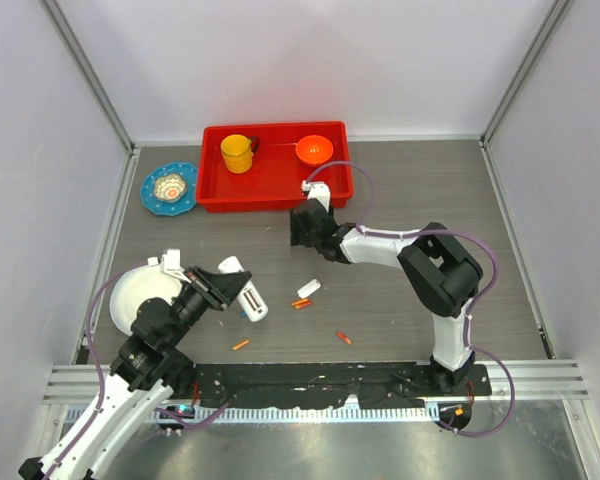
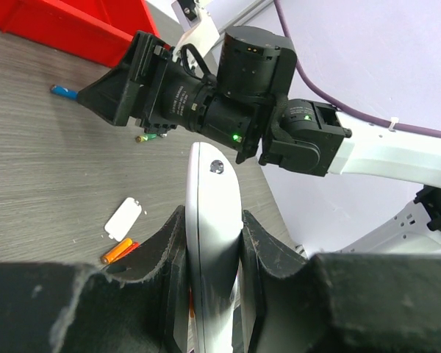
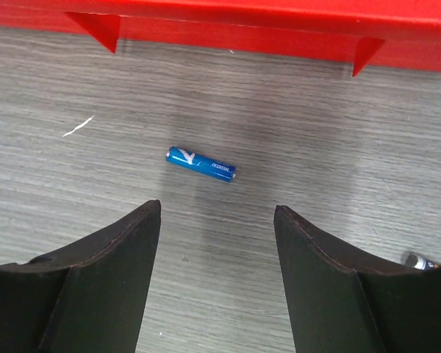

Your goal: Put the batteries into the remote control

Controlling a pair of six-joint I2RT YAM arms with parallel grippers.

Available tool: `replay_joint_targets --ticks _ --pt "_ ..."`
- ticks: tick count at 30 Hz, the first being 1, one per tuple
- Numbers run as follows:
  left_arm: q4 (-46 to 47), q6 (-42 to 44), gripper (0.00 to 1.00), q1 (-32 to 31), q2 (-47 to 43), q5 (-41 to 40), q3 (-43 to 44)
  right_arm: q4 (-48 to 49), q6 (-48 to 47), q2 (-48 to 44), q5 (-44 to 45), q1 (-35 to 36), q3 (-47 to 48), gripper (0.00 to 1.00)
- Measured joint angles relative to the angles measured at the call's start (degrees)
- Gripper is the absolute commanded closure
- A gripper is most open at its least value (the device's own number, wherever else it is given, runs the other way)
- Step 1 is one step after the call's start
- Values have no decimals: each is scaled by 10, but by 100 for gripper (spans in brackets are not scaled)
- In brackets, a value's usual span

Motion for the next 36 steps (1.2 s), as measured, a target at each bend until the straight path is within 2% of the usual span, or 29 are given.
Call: replay_joint_targets --ticks 17,36 --pt "20 -1 100 0 5 25 -12 -25 89 24 61 5 20 30" --pt "4 -14 100 0 -59 24 -31 -81 131 92 113 25 99 34"
